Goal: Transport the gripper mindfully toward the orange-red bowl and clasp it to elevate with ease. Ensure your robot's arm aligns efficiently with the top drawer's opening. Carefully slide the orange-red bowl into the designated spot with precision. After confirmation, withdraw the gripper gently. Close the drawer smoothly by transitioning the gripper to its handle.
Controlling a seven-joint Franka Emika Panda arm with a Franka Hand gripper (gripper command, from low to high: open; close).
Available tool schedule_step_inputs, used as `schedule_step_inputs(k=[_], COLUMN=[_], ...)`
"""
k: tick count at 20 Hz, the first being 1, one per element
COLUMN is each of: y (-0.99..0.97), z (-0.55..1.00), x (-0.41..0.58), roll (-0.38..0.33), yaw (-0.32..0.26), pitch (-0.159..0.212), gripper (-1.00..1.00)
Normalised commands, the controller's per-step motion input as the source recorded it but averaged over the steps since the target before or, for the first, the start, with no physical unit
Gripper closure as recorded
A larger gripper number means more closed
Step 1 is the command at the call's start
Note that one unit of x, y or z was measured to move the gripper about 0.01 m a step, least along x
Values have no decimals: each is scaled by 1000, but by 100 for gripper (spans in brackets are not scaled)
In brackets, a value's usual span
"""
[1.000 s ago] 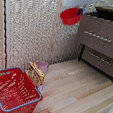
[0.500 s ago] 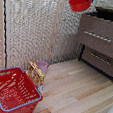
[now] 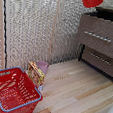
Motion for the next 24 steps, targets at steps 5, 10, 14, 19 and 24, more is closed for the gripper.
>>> schedule_step_inputs(k=[5, 10, 14, 19, 24], y=[-843, -797, -641, -410, -230], z=[371, 215, 141, 52, -94], x=[0, 0, 0, 0, -80], roll=[85, 57, 17, 8, 0], yaw=[-64, -103, -191, -283, -368], pitch=[80, 25, 0, -1, 0], gripper=[100, 100, 100, 100, 100])
